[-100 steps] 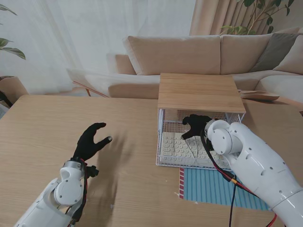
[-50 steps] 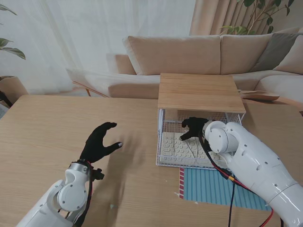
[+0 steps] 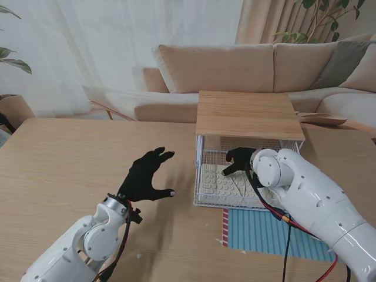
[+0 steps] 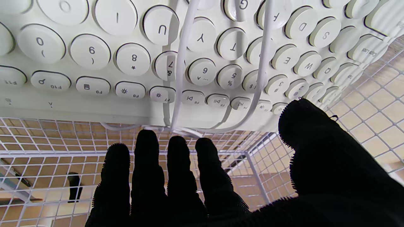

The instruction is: Unroll the mouse pad and set up the keyboard and mouse from the tabletop organizer

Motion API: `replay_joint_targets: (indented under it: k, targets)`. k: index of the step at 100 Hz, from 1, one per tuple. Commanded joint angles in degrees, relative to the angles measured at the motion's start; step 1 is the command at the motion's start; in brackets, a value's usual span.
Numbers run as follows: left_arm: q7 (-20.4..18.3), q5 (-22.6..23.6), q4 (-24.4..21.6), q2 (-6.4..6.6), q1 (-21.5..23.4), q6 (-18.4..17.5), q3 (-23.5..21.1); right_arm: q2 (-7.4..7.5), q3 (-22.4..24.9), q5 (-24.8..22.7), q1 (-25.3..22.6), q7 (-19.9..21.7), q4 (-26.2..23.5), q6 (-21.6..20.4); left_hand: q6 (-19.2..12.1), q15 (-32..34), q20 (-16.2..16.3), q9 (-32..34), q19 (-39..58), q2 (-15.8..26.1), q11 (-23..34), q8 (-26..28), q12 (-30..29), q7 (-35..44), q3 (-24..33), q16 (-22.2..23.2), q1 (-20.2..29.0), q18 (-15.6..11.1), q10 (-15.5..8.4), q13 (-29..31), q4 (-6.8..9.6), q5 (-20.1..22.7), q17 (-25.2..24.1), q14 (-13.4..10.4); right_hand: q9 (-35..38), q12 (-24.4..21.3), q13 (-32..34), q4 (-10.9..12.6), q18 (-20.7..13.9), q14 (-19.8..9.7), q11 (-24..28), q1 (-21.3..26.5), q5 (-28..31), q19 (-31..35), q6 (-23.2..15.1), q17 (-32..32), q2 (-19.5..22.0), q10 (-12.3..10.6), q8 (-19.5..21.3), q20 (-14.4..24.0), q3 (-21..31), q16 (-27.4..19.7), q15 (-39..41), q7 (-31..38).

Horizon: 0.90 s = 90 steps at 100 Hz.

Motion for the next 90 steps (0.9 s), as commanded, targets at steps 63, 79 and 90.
replay_joint_targets:
  k: [63,79,90]
  targets:
    - [2.34,0.09,5.29,-1.75,-7.94,2.83,11.96,-0.09,0.21,0.95,-1.64,2.29,-1.47,1.45,-1.98,-6.49,-5.46,-2.97,-3.74,-3.13,-3.47,-1.13,3.57,-2.36,2.24,0.72,-1.91,-1.65,-1.59,-3.95,-2.14,-1.82,-1.23,-2.95,2.35,0.98,1.99,2.74,-0.34,1.24,0.39,-0.21,1.18,0.76,1.42,0.24,1.89,1.74,-0.98,1.94,-2.99,1.98,2.74,-0.14]
    - [2.79,-0.57,6.04,-2.2,-8.84,3.52,13.35,-0.14,0.57,1.25,-1.84,2.12,-1.59,1.47,-1.87,-6.75,-4.95,-2.95,-5.18,-2.31,-3.54,-1.19,3.66,-2.49,1.7,0.39,-2.05,-0.91,-1.64,-3.89,-2.11,-1.78,-1.5,-2.67,2.38,1.04,2.03,2.81,-0.39,1.21,0.43,-0.03,1.23,0.88,1.39,0.24,2.02,1.72,-0.94,2.02,-3.06,2.02,2.81,-0.08]
    - [3.73,-0.4,7.03,-2.55,-9.79,3.91,14.8,-0.22,0.66,1.59,-2.05,1.95,-1.69,1.92,-1.88,-6.7,-3.91,-3.01,-5.46,-1.9,-3.71,-1.33,3.56,-2.76,1.24,0.38,-1.78,-0.37,-1.47,-3.94,-1.97,-1.83,-1.45,-2.25,2.47,1.09,2.04,2.87,-0.51,1.28,0.49,0.37,1.32,1.0,1.35,0.25,2.05,1.66,-0.91,2.08,-2.94,2.05,2.86,-0.04]
